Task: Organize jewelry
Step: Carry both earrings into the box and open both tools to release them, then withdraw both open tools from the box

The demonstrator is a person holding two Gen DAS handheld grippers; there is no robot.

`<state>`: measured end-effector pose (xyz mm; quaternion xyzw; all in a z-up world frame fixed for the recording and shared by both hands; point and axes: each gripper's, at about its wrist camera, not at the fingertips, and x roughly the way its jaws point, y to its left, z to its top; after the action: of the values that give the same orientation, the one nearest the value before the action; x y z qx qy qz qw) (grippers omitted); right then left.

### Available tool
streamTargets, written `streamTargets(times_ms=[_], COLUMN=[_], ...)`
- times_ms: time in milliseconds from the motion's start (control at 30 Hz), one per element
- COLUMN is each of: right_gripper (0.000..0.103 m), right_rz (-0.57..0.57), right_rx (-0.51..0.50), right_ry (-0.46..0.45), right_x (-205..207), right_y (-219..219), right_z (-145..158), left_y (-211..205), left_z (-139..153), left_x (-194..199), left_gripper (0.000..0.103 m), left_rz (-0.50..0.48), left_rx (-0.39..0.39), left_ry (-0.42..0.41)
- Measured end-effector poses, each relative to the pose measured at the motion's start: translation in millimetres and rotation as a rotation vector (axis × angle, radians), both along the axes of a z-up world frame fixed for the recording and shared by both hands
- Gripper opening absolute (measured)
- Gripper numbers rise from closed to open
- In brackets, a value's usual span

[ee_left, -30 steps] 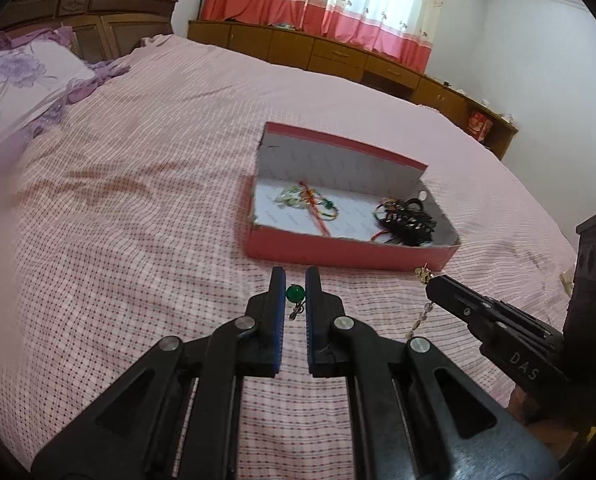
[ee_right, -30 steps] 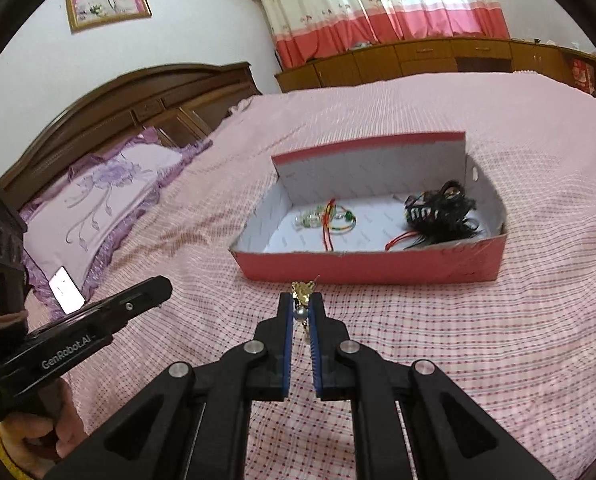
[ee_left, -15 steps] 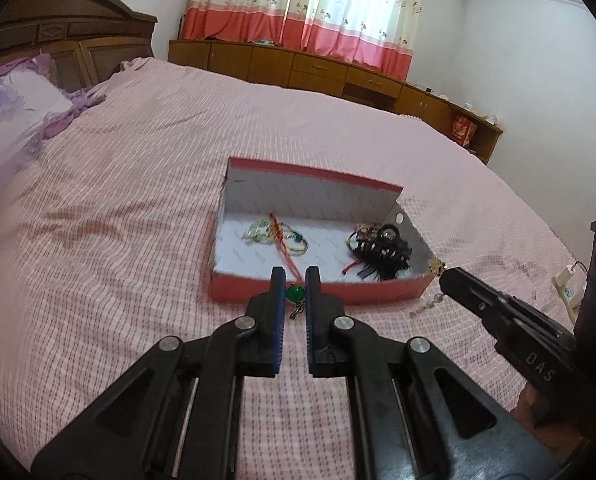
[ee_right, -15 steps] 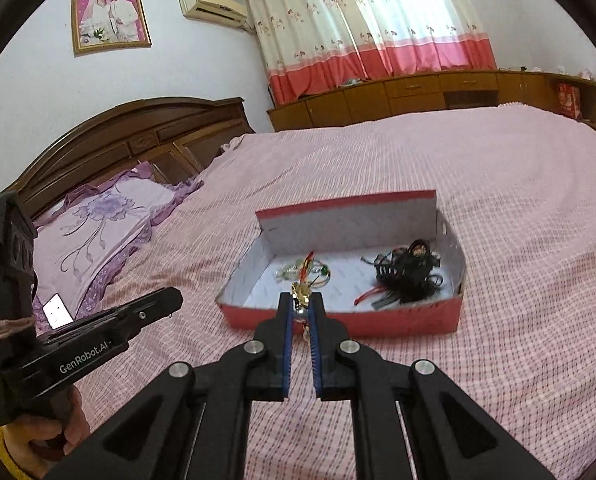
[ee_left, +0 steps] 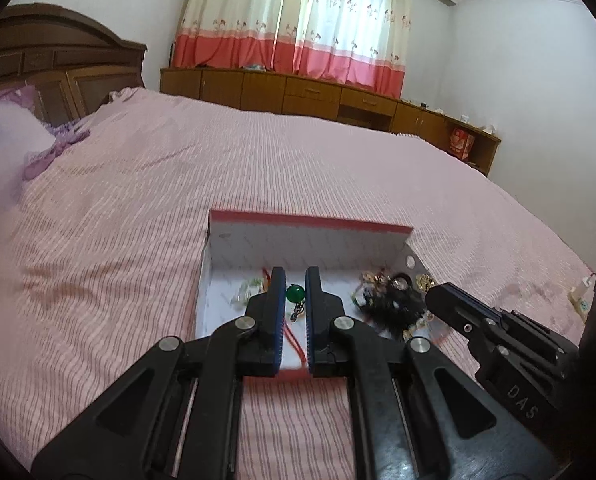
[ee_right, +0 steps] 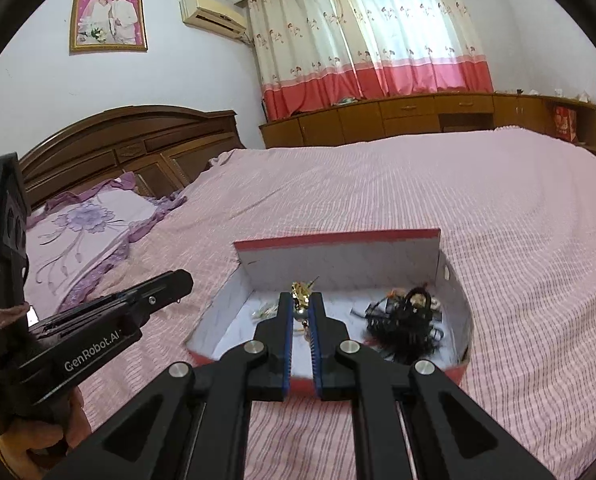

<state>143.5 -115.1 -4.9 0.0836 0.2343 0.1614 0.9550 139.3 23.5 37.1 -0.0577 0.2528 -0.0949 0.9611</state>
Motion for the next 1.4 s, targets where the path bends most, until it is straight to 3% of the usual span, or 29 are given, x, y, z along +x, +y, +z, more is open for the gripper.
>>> streamTargets(times_ms=[300,633,900,967,1033,1100,1133,1400], right_gripper=[0.009,0.009,0.009,0.01,0.012,0.032,0.035,0.043], right_rz=[-0.057,-0.104,-0.108,-0.11,-0.113,-0.115,-0.111,-0.103], right_rx=[-0.037,-0.053,-0.064,-0.066,-0.062,-0.052,-0.039,-0.026], right_ry=[0.014,0.059,0.073,0.076,0.075,0.077,0.073,0.057], right_x=[45,76,86,86,84,82,80,55], right_y=[2,-4,-2,-1,-2,-3,-6,-15], right_z=[-24,-48,-55,-55,-53,-51,-49,-31], left_y=[-15,-14,-8,-8,-8,-7,-7,-3], left_z=[-20,-51,-54,-54,-53,-51,-50,-37], left_x=[31,61,68,69,68,64,63,45], left_gripper=[0.001,0.001,0.002,0.008,0.027,0.034,0.037,0.046], left_rz=[0.0,0.042,0.083,0.087,0.092,0.097,0.097,0.095], left_rx=[0.029,0.036,0.039,0.043,0.045,0.037,0.033,0.021], left_ry=[-0.036,0.005,0.01,0.013,0.014,0.012,0.014,0.045])
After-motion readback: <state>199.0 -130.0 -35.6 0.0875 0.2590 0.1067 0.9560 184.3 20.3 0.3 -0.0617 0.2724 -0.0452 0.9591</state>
